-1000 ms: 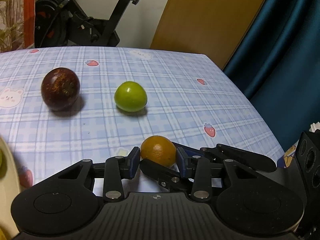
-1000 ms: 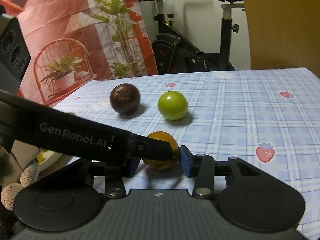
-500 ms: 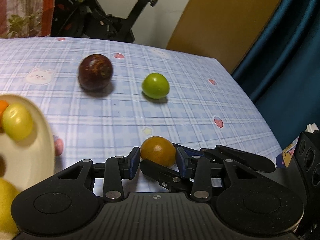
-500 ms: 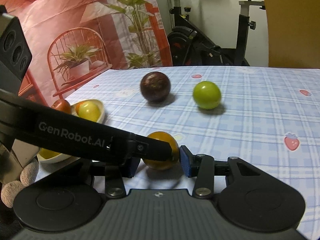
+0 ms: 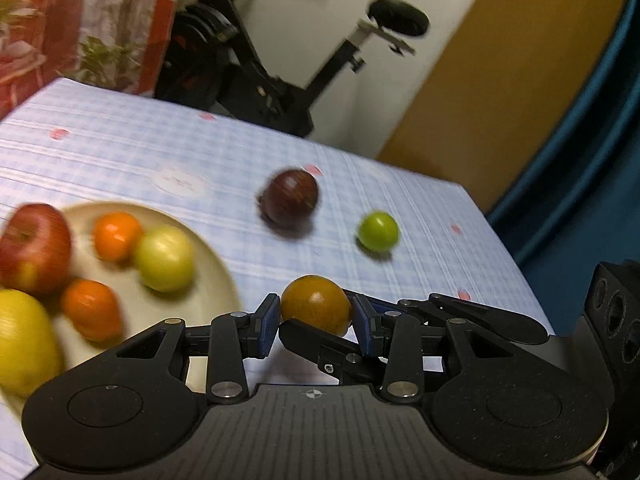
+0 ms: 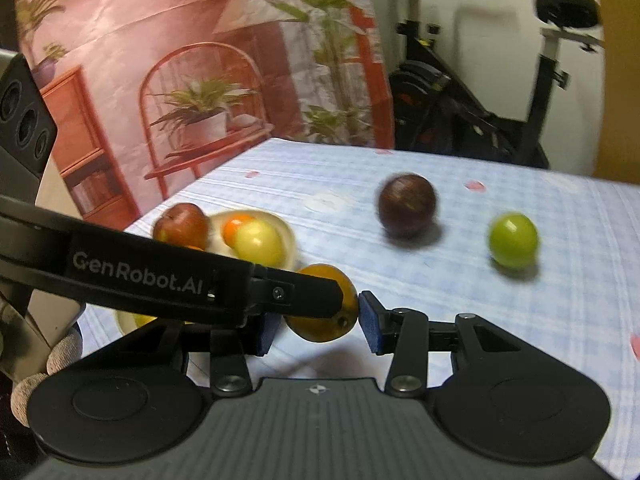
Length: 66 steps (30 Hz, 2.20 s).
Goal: Organize fruits
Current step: 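Lift and carry the dark orange fruit with the left tool onto the plate, then open the left tool to release the dark orange fruit on the plate, then move the left tool to the dark purple mangosteen and close its fingers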
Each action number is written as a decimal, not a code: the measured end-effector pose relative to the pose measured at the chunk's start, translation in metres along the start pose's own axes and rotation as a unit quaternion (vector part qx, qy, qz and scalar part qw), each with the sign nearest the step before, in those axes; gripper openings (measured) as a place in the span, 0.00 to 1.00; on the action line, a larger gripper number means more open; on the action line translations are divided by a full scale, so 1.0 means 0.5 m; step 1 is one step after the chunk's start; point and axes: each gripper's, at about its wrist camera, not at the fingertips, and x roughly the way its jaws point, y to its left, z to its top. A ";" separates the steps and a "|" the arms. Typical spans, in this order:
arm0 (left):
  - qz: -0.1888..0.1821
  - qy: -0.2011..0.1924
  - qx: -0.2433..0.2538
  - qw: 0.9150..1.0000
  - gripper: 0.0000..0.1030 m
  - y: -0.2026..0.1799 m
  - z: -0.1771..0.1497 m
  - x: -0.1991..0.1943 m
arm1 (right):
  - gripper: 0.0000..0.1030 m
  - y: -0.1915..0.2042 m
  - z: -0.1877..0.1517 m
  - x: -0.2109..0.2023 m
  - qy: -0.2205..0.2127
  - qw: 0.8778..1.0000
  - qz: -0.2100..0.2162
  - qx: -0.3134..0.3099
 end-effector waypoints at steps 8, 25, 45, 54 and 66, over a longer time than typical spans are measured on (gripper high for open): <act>0.024 -0.010 -0.034 0.999 0.40 0.098 0.041 -0.014 | 0.44 0.062 0.055 0.101 0.016 0.999 0.028 -0.041; 0.038 0.002 -0.029 0.999 0.39 0.119 0.025 0.014 | 0.44 0.071 0.035 0.164 0.066 0.996 0.026 -0.050; 0.083 -0.038 -0.018 0.996 0.53 0.085 0.041 -0.040 | 0.60 0.063 0.034 0.096 0.031 0.998 0.011 -0.051; 0.103 -0.096 0.040 0.989 0.54 0.015 0.076 -0.075 | 0.74 -0.010 0.068 0.008 -0.017 1.000 -0.021 -0.010; 0.098 -0.105 0.039 0.989 0.68 -0.014 0.128 -0.078 | 0.93 -0.120 0.102 -0.069 -0.035 0.994 -0.100 0.007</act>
